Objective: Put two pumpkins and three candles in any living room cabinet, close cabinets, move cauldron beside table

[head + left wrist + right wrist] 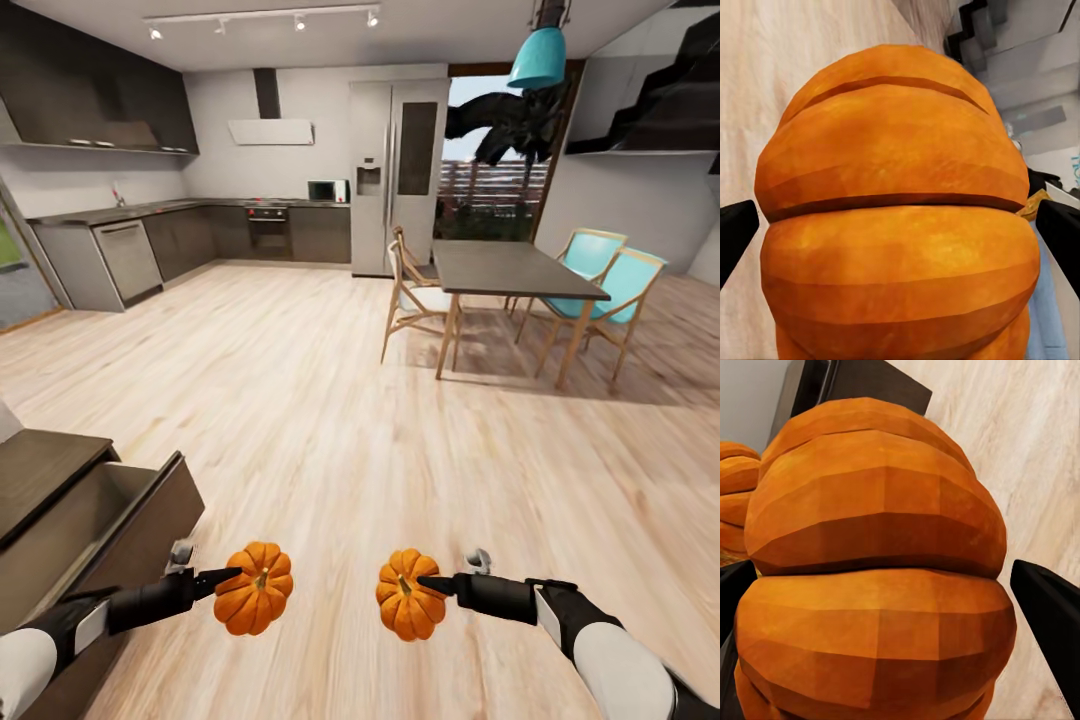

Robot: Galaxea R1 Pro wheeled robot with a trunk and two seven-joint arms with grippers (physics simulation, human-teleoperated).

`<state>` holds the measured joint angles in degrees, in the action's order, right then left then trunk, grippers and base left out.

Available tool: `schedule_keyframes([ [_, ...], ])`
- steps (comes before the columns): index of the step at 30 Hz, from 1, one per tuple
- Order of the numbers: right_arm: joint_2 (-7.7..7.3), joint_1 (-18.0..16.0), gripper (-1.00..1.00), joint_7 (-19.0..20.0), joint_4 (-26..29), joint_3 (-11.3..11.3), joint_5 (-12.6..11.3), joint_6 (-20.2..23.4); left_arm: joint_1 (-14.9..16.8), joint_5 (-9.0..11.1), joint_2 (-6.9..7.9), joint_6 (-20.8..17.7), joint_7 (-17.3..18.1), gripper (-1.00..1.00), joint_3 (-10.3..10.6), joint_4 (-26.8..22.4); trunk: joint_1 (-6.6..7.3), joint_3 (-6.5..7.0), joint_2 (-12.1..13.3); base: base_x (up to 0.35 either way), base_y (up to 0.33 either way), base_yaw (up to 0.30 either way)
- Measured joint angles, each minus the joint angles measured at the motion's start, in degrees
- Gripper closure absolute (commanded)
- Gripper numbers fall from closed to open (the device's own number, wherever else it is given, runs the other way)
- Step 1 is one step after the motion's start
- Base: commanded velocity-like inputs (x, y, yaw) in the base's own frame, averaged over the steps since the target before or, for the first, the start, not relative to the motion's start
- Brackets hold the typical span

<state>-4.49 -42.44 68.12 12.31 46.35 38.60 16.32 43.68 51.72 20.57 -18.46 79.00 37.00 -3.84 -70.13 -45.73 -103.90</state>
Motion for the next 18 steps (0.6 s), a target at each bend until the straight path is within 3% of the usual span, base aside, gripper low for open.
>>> schedule_keyframes([
  [6, 0.01, 0.0, 1.00, 0.0, 0.0, 0.0, 0.0, 0.0, 0.0, 0.0, 0.00, 0.0, 0.0, 1.00, -0.1, 0.0, 0.00, 0.00, 0.0, 0.241, 0.000, 0.286],
  [13, 0.00, 0.0, 1.00, 0.0, 0.0, 0.0, 0.0, 0.0, 0.0, 0.0, 0.08, 0.1, 0.1, 1.00, 0.0, 0.0, 0.00, 0.00, 0.0, 0.022, -0.001, 0.286],
  [18, 0.01, 0.0, 1.00, 0.0, 0.0, 0.1, 0.0, 0.0, 0.0, 0.1, 0.08, 0.1, 0.3, 1.00, -0.7, 0.0, 0.00, 0.00, 0.0, 0.150, -0.206, 0.286],
])
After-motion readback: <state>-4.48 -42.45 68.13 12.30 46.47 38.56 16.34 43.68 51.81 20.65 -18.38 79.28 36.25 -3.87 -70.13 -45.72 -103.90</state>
